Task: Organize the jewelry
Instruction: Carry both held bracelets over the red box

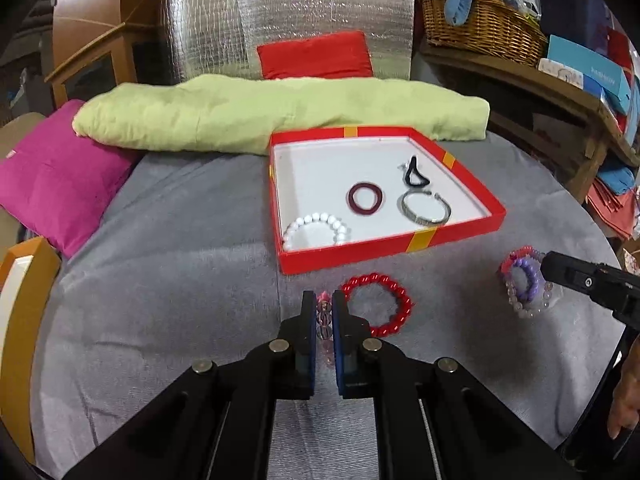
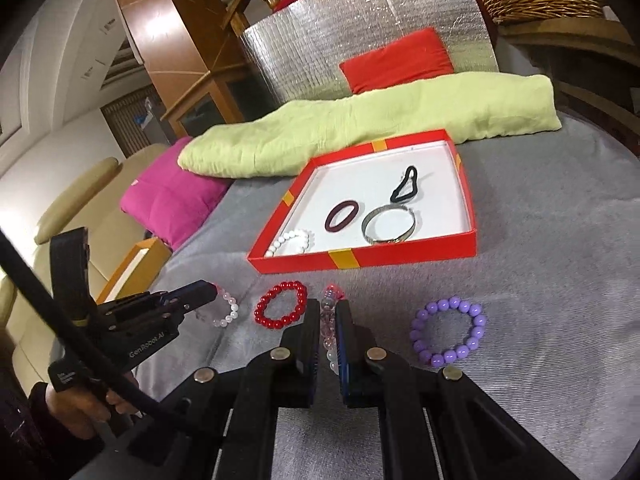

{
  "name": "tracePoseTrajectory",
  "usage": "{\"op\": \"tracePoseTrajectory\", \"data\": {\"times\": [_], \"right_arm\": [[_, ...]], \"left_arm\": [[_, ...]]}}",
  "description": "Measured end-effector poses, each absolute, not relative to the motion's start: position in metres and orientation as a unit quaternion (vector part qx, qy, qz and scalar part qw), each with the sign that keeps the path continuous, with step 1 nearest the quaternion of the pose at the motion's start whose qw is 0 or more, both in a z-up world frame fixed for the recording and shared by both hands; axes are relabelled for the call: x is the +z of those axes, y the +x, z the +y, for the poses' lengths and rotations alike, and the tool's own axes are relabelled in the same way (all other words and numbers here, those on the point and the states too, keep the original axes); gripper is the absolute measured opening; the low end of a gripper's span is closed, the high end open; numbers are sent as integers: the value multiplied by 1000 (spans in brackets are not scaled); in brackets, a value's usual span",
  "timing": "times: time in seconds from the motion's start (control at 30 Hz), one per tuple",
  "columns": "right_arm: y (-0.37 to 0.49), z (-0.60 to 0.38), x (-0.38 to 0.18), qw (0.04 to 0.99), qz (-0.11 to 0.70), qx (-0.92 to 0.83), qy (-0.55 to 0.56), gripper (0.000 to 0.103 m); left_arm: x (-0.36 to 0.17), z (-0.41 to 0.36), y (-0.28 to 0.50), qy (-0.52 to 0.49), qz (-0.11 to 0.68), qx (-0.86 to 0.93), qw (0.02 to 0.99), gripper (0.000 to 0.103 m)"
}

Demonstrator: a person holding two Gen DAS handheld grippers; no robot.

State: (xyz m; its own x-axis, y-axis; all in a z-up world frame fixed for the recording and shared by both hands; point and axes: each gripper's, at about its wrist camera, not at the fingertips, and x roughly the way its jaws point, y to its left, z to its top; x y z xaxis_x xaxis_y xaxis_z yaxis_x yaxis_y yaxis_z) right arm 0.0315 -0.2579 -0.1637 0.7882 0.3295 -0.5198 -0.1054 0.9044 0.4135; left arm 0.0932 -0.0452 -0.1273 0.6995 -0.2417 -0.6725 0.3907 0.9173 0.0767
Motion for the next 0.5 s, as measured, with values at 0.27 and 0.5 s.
{"op": "tracePoseTrajectory", "data": {"times": [0.27, 0.5], "right_arm": [[23, -272, -152, 930, 285, 117, 198, 9], [23, -281, -132, 937, 259, 119, 202, 9]], "left_arm": [[-105, -71, 75, 137, 330, -138, 924, 7], [-80, -85, 68, 154, 296, -133, 933, 7]]}}
